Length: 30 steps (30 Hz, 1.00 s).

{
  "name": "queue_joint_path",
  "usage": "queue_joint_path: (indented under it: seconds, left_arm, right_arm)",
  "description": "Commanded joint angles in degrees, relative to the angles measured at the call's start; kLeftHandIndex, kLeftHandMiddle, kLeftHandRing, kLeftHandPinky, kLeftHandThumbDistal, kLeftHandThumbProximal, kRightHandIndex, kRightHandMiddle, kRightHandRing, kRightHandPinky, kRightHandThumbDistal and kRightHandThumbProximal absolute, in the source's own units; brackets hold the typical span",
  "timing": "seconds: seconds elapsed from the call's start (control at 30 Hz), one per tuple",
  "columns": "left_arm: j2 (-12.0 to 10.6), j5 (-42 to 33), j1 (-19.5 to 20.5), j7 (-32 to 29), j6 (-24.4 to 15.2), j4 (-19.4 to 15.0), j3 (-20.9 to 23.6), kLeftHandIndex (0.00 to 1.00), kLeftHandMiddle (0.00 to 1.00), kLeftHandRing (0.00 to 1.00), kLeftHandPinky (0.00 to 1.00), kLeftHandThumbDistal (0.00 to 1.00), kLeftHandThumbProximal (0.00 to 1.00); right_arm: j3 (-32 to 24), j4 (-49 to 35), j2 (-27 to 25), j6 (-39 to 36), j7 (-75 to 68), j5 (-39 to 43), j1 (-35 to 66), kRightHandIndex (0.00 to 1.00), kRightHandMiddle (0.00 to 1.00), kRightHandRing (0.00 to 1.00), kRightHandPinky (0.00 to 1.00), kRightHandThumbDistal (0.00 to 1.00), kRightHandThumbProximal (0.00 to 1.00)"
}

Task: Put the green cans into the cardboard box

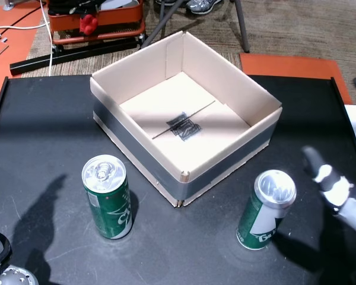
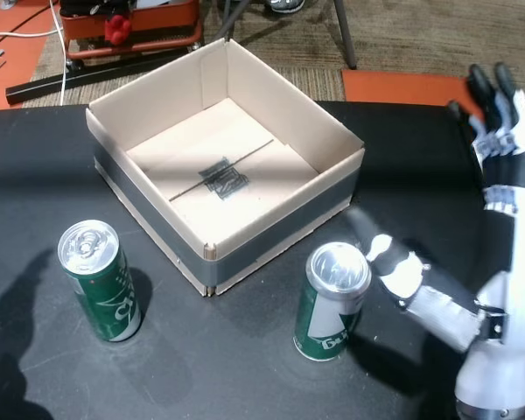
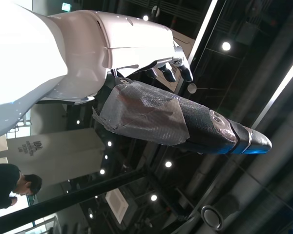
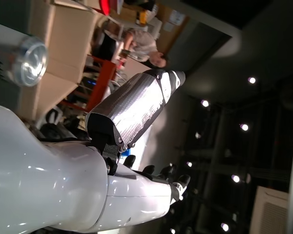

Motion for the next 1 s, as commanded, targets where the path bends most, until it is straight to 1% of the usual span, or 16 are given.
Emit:
queue_joint_path:
  seconds: [0.0, 0.07, 0.2, 0.33, 0.37, 0.5, 0.57, 0.6, 0.73, 0.8, 0.97]
  left_arm:
    - [-1.5, 0.2, 0.4, 0.1, -0.3, 0.7, 0.5, 0.94, 0.91, 0.89, 0.87, 1.00, 0.78]
    - [-1.5, 0.3, 0.3, 0.1, -0.7, 0.9, 0.6, 0.94, 0.92, 0.89, 0.88, 0.99, 0.78]
    - [-1.3, -0.2, 0.3, -0.3, 0.3, 1.3, 0.6, 0.96, 0.92, 0.89, 0.88, 1.00, 0.79]
    - [-1.0, 0.3, 0.3, -0.1, 0.1, 1.3, 0.6, 0.97, 0.92, 0.89, 0.88, 1.00, 0.77]
    - [-1.0, 0.4, 0.3, -0.1, -0.2, 1.3, 0.6, 0.97, 0.92, 0.89, 0.88, 1.00, 0.78]
    - [-1.0, 0.3, 0.2, -0.1, -0.1, 1.5, 0.6, 0.96, 0.92, 0.89, 0.88, 1.00, 0.77]
    - [-1.0, 0.1, 0.0, -0.5, -0.1, 1.7, 0.7, 0.96, 0.92, 0.89, 0.89, 1.00, 0.79]
    - [-1.0, 0.1, 0.0, -0.7, -0.3, 1.8, 0.8, 0.96, 0.92, 0.89, 0.89, 1.00, 0.79]
    - [-1.0, 0.1, 0.1, -0.4, 0.5, 1.5, 0.6, 0.95, 0.92, 0.89, 0.88, 1.00, 0.76]
    - [-1.1, 0.1, 0.1, -0.4, 0.4, 1.5, 0.6, 0.95, 0.92, 0.89, 0.89, 1.00, 0.78]
    - [-1.2, 0.4, -0.1, -0.3, -0.8, 1.6, 0.8, 0.95, 0.92, 0.89, 0.89, 0.98, 0.77]
  right_arm:
    - [0.1, 3.2, -0.1, 0.5, 0.8, 0.7, -1.2, 0.87, 0.98, 0.99, 1.00, 1.00, 0.66]
    - [0.7, 5.9, -0.3, 1.1, 2.2, 1.8, -2.0, 0.88, 1.00, 1.00, 1.00, 1.00, 0.66]
    - [0.8, 9.2, -0.3, 1.2, 3.7, 2.3, -2.9, 0.91, 1.00, 1.00, 1.00, 1.00, 0.65]
    - [0.7, 9.2, -0.5, 1.8, 4.5, 2.1, -2.7, 0.92, 1.00, 1.00, 1.00, 1.00, 0.64]
    - [0.7, 9.2, -0.5, 2.0, 4.8, 2.2, -2.7, 0.92, 1.00, 1.00, 1.00, 1.00, 0.64]
    - [0.5, 9.4, -0.8, 3.5, 4.7, 1.2, -2.8, 0.92, 1.00, 1.00, 1.00, 1.00, 0.66]
    - [0.4, 10.5, -0.9, 4.3, 4.5, 0.7, -3.3, 0.92, 1.00, 1.00, 1.00, 1.00, 0.68]
    - [0.4, 10.9, -0.9, 4.8, 4.6, 0.7, -3.5, 0.93, 1.00, 1.00, 1.00, 1.00, 0.68]
    - [0.6, 13.0, -1.2, 5.7, 5.8, 1.4, -4.6, 0.95, 1.00, 1.00, 1.00, 1.00, 0.65]
    - [0.7, 13.4, -1.1, 5.9, 6.5, 2.1, -4.8, 0.96, 1.00, 1.00, 1.00, 1.00, 0.64]
    - [0.5, 13.9, -0.9, 6.0, 7.2, 2.4, -5.0, 0.97, 1.00, 1.00, 1.00, 1.00, 0.63]
